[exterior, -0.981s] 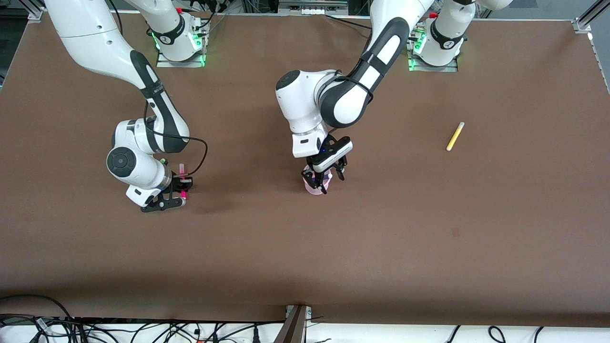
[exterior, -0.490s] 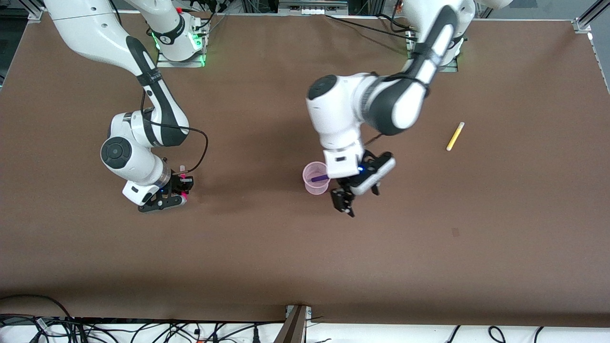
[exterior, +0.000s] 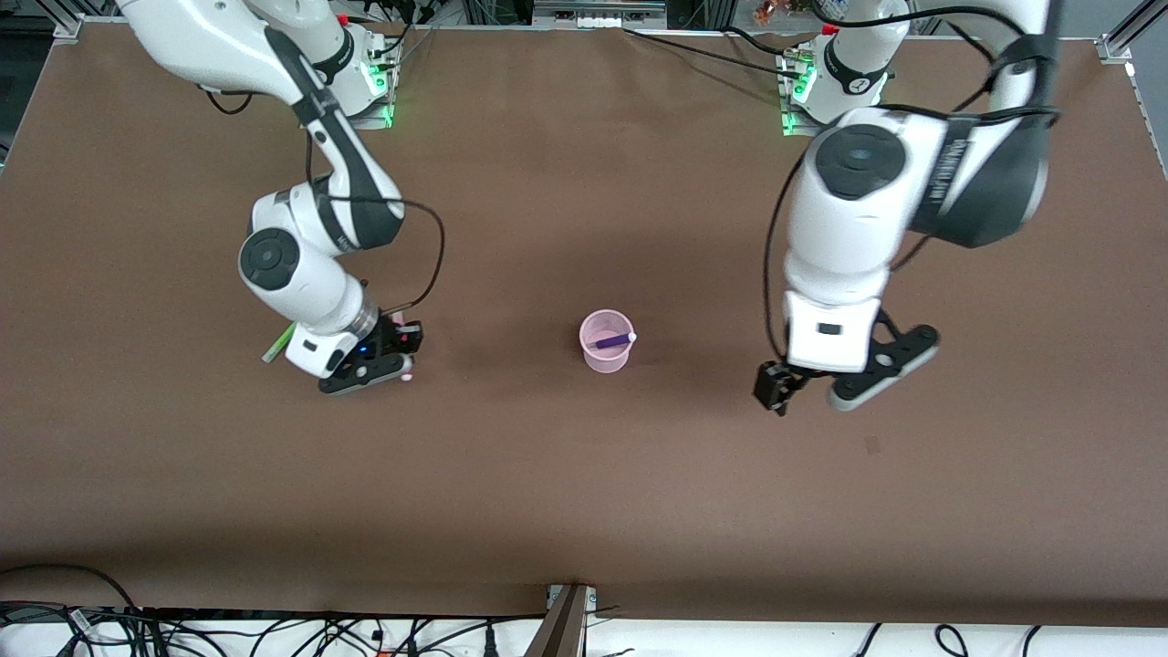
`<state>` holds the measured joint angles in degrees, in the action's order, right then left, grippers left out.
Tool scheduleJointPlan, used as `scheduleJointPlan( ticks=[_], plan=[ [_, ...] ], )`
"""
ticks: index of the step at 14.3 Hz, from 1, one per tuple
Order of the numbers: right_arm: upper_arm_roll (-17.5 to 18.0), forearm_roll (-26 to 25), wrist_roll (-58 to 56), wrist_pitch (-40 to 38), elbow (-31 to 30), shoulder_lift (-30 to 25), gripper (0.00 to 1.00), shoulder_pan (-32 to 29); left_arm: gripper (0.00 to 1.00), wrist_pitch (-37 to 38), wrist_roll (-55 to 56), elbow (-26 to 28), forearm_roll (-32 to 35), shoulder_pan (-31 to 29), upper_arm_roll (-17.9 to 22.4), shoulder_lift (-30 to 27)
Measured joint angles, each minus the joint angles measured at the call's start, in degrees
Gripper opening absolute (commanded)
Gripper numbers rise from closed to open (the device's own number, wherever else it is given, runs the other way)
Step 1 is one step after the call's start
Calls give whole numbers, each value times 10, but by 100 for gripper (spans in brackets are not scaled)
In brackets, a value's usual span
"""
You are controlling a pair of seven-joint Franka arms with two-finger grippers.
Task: Organize pens into pink holder with both arms
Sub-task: 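Release the blue marker and raise the left gripper away from the cup, then carry the magenta marker over the pink cup with the right gripper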
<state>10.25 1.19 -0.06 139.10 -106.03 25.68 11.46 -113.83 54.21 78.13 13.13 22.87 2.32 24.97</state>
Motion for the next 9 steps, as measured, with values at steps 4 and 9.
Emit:
scheduleJointPlan(
  ticks=[4, 9],
  plan=[
    [55, 0, 3, 6, 41, -17, 1, 4, 100, 59, -225, 0, -80, -76, 0, -22],
    [67, -15, 34, 128, 74, -4, 2, 89, 100, 116, -432, 1, -107, -150, -1, -28]
  ],
)
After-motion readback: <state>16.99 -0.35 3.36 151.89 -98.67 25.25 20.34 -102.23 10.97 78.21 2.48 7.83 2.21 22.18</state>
